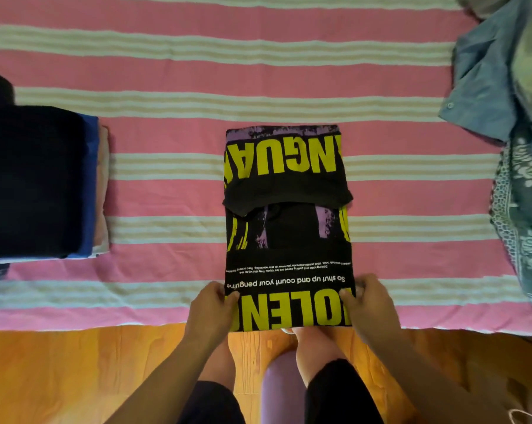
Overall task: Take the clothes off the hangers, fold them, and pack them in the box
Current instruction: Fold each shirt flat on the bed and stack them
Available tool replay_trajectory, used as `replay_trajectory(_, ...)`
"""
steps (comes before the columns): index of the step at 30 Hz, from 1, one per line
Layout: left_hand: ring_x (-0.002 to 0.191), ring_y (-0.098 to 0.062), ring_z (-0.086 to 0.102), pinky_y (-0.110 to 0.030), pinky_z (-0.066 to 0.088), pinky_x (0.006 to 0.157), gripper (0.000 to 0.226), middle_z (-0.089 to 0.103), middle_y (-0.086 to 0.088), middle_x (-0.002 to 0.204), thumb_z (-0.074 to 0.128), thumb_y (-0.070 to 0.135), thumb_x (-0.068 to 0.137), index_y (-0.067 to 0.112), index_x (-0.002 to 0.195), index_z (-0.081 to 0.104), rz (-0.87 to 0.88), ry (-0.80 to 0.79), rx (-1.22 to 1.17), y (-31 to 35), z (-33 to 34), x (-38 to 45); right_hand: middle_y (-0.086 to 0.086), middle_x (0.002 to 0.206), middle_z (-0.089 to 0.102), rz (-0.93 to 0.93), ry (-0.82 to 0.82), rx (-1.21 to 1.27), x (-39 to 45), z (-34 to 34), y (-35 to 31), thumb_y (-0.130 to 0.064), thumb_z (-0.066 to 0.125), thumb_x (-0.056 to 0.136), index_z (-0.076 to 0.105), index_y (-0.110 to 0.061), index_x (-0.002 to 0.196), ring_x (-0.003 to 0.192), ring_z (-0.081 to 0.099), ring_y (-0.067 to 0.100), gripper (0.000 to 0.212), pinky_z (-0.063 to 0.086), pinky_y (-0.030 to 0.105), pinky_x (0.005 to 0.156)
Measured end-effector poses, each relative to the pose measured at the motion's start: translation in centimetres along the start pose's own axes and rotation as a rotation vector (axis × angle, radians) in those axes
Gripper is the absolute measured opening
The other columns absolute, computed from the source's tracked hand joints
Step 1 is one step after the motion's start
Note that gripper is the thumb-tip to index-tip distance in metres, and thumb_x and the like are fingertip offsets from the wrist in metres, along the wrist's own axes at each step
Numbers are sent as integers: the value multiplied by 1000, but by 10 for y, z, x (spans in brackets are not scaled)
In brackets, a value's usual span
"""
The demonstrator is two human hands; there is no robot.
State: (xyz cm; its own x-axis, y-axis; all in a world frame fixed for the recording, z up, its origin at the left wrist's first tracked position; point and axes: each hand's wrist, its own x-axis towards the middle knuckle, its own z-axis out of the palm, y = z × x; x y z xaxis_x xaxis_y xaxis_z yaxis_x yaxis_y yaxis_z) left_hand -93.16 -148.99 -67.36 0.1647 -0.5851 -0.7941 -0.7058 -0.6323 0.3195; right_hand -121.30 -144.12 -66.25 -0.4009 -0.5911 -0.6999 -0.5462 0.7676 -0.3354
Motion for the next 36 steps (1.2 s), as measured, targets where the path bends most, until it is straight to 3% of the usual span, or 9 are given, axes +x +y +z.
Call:
replay_trajectory(3,102,-17,57,-38,54,85,40,58,2,114,74,36,90,21,123,56,358,226,172,7,-4,3,6,128,53,-414,263,-331,10,-6,-23,-30,72,90,56,-14,132,121,46,23,47,46,35,97)
replay_trajectory(7,124,-25,50,-44,42,103,55,58,-2,132,73,37,89,20,138,56,810,287,558,49,-6,19,2,128,58,-827,135,-593,36,-1,-65,-37,70,90,62,-19,130,124,48,26,45,45,46,105)
replay_trajectory(12,115,-19,54,-42,29,107,31,62,6,114,59,47,97,27,121,60,677,36,691,80,-15,36,-4,125,50,-722,-84,-471,56,-6,-73,-44,67,91,56,-24,135,119,43,17,49,42,37,105)
replay_trajectory(17,103,-21,49,-40,34,93,18,53,6,102,70,36,90,27,106,66,1050,166,622,87,-32,29,-4,136,53,-597,-209,-305,66,-19,-87,-47,40,104,50,-28,143,128,42,15,45,37,36,109)
replay_trajectory(22,117,-23,48,-42,35,105,27,56,1,121,53,40,101,26,123,59,741,146,742,102,-27,48,-3,141,50,-588,-291,-394,69,-33,-100,-59,44,98,48,-25,145,132,43,17,59,39,38,110)
replay_trajectory(25,117,-24,50,-43,37,105,36,56,0,122,51,47,101,25,129,55,746,143,763,100,-20,58,-4,137,48,-576,-279,-570,70,-35,-100,-61,62,89,48,-24,141,125,48,17,65,48,36,102)
replay_trajectory(29,113,-23,49,-41,35,103,31,57,1,116,50,46,102,26,124,58,744,111,784,92,-20,56,-2,118,64,-539,-309,-602,74,-34,-97,-51,64,92,58,-26,126,111,57,19,43,46,40,98)
replay_trajectory(33,109,-24,49,-41,36,99,22,55,1,111,53,39,102,22,113,62,733,211,669,80,-26,54,-3,112,61,-773,-83,-653,74,-32,-103,-41,53,101,64,-25,121,110,48,21,28,34,43,102)
replay_trajectory(36,116,-29,49,-45,43,97,37,53,-7,124,67,35,95,17,126,59,727,275,568,75,-29,47,3,118,56,-749,70,-771,77,-23,-109,-31,62,97,61,-20,125,113,46,25,31,36,42,102)
